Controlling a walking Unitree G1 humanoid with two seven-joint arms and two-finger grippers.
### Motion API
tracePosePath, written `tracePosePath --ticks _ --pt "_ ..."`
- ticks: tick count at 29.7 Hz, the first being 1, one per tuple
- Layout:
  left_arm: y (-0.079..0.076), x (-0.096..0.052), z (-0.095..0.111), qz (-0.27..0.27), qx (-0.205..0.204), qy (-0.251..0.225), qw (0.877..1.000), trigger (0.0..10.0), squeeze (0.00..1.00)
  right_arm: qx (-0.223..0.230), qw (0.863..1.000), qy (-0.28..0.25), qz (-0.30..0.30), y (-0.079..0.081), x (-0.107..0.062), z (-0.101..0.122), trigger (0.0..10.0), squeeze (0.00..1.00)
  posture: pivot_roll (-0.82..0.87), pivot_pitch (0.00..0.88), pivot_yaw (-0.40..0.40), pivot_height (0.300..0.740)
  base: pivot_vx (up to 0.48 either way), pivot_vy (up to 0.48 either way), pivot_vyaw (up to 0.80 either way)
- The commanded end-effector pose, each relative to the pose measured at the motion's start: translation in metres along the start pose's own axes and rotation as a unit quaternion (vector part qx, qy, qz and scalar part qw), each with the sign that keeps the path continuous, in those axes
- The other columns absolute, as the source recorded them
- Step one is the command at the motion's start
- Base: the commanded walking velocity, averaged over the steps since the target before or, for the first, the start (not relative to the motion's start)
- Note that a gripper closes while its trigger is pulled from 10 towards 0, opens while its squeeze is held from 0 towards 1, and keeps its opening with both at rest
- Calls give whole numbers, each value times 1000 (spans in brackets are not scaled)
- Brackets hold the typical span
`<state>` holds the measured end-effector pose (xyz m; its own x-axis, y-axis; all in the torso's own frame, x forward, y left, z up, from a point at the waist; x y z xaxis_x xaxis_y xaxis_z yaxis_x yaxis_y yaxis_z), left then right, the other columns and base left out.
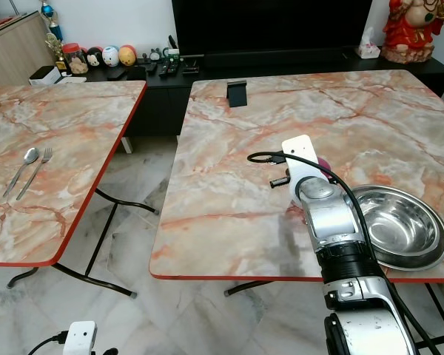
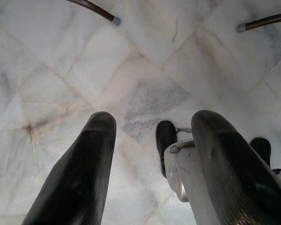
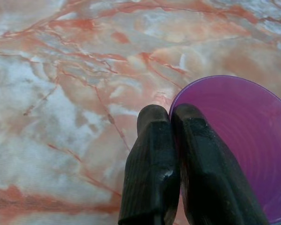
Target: Setting the table
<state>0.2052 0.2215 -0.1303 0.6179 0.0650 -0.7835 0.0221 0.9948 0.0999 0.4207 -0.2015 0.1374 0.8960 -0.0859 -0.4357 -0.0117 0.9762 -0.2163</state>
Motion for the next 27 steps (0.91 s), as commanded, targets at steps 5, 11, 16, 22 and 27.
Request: tracePosePath --ticks 5,11,16,22,27 --pt "3 -1 -6 4 -8 12 1000 10000 0 11 1000 -2 -1 0 -1 4 10000 0 -166 0 78 740 0 0 0" --pt "3 -1 -6 5 -7 13 1000 10000 0 18 1000 1 9 6 0 0 10000 0 -166 0 78 740 0 0 0" --pt "3 -1 -6 5 -7 13 1000 10000 0 17 1000 -1 15 10 0 0 10000 0 -166 0 78 740 0 0 0" --pt "3 -1 -6 5 -6 12 1000 10000 0 15 1000 2 14 12 0 -3 10000 0 -166 0 78 740 0 0 0" --pt "4 -1 -6 5 -5 12 1000 10000 0 16 1000 3 14 13 0 -4 10000 0 -161 0 80 740 0 0 0"
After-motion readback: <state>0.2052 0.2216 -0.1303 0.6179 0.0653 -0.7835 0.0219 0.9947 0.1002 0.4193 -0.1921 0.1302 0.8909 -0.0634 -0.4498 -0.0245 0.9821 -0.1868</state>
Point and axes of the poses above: a point about 5 cm out from each wrist's last joint towards the gripper, its own x axis pointing out of the wrist towards the gripper, its own z axis along the axis of the wrist's last joint, y = z × x, the point moved 6 cm from there along x, pointing out of the wrist towards the gripper, and after that the axes turned 7 degrees about x, right-handed, at the moved point
